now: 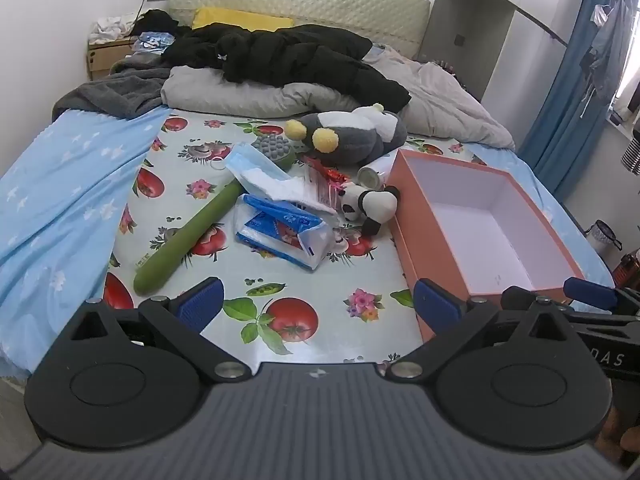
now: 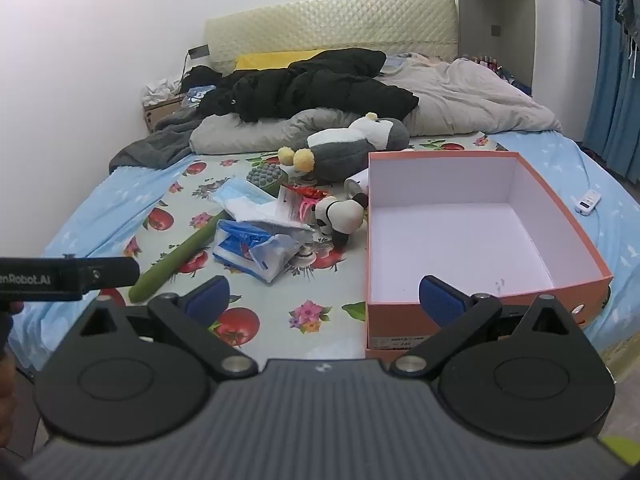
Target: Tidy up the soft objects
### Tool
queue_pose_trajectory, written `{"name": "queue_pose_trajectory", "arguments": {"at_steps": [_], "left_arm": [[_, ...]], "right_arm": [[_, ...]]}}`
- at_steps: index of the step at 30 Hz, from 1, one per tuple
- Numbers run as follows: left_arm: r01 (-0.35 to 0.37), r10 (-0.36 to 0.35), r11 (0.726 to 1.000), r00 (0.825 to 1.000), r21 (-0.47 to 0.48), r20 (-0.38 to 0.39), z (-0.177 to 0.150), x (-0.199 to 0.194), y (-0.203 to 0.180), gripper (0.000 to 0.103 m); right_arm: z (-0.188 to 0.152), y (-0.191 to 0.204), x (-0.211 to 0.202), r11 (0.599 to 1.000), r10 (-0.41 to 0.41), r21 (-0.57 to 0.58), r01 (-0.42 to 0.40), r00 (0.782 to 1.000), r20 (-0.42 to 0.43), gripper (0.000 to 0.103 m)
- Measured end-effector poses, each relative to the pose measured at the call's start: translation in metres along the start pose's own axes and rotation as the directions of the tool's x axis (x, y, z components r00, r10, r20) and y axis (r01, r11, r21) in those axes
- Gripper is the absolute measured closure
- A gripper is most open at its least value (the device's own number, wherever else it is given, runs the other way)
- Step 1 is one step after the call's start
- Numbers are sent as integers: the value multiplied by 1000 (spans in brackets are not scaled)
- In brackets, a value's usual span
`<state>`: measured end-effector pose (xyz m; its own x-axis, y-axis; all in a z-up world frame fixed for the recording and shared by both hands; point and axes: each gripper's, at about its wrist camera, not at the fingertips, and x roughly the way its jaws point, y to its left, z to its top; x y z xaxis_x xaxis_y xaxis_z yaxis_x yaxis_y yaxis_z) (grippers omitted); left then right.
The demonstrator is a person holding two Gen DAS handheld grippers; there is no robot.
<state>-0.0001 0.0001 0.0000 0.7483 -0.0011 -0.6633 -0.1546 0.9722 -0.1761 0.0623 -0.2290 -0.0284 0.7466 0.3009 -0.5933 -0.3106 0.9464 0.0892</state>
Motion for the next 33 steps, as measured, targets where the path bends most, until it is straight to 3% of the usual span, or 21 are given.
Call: {"name": "queue_pose_trajectory", "arguments": {"at_steps": [33], "left_arm": [[-12, 12, 1000, 1000, -4, 6, -4, -7, 9, 1]], "right_arm": [[0, 1, 3, 1000, 5, 3, -5, 1000, -5, 0]]}}
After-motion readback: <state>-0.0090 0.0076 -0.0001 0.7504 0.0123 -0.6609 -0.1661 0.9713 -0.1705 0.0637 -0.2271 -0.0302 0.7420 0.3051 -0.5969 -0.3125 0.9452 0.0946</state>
